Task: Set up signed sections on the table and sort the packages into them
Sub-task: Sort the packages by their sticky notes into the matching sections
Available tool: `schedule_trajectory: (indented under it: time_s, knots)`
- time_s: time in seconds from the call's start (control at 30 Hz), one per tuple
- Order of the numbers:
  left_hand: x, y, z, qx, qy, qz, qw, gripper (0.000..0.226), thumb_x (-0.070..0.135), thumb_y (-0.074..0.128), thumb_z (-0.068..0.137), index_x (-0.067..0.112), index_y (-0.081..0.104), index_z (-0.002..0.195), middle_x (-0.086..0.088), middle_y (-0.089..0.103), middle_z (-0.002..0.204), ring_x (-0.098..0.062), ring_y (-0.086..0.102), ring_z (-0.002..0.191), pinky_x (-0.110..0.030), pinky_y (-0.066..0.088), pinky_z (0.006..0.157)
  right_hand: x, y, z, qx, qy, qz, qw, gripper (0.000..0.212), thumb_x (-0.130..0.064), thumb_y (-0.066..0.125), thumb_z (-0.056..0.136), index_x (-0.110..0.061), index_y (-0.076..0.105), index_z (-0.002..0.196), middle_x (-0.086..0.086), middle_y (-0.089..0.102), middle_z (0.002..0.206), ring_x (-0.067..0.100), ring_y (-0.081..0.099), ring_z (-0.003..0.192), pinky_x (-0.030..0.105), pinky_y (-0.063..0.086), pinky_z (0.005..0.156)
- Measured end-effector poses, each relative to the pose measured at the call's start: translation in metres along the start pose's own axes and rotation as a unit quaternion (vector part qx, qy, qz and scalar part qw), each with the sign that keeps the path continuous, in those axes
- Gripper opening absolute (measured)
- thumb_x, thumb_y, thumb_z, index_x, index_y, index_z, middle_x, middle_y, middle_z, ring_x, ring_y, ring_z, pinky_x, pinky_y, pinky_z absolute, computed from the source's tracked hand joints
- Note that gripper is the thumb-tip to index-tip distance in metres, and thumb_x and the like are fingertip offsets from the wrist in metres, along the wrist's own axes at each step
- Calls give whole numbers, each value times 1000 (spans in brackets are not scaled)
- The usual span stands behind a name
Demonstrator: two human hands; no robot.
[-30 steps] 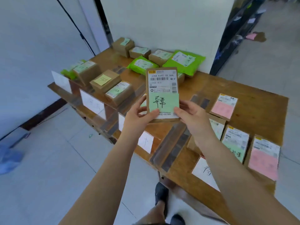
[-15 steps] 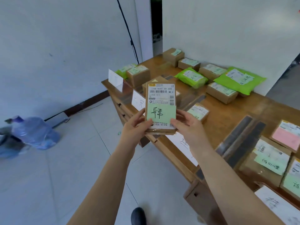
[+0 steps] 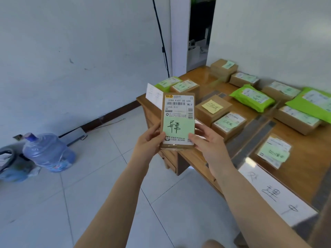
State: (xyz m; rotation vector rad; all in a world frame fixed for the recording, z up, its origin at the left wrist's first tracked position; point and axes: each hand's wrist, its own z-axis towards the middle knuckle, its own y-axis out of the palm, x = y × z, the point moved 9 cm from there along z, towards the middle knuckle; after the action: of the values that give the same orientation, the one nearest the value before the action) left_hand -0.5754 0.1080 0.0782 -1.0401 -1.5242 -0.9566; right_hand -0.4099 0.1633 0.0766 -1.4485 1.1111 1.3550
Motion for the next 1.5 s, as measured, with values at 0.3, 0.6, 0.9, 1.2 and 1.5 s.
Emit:
schedule_trajectory:
  time_s: [0.3, 0.6, 0.9, 1.2, 1.5]
  knots:
    - [14, -80, 80, 34, -5, -17, 999, 37, 14, 57, 90, 27, 56, 124, 5, 74, 93, -5, 69, 80, -14, 52, 61, 0, 83, 88, -32, 14, 33, 999, 33, -14, 64, 85, -28, 60, 115, -8, 69, 106, 8, 67, 95, 20, 56, 70]
    - [44, -142, 199, 76, 6, 0, 997, 35, 14, 59, 88, 34, 58, 117, 5, 74, 91, -6, 69, 82, -16, 53, 64, -9, 156, 221, -74, 15, 50, 996, 29, -14, 63, 86, -42, 59, 93, -12, 70, 104, 11, 65, 99, 30, 57, 81]
    - [63, -175, 312, 67, 3, 8, 998, 36, 15, 59, 89, 33, 57, 119, 4, 73, 95, -7, 69, 85, -17, 53, 64, -14, 197, 327, -71, 19, 77, 994, 31, -6, 60, 87, -33, 61, 102, -8, 72, 100, 6, 67, 91, 19, 54, 70]
    - [69, -182, 450, -46, -30, 14, 998, 29, 16, 60, 88, 32, 59, 113, 9, 74, 89, -3, 69, 78, -16, 53, 58, -3, 203, 421, 71, 37, 84, 993, 34, -2, 62, 84, -21, 60, 112, -5, 69, 103, 6, 66, 92, 17, 54, 69]
    - [78, -164, 563, -195, -49, 42, 979, 34, 10, 60, 87, 26, 58, 117, 8, 73, 93, -5, 70, 81, -20, 56, 64, 0, 199, 480, 229, 35, 57, 971, 31, -8, 65, 83, -34, 59, 99, -10, 68, 103, 7, 63, 97, 18, 53, 71]
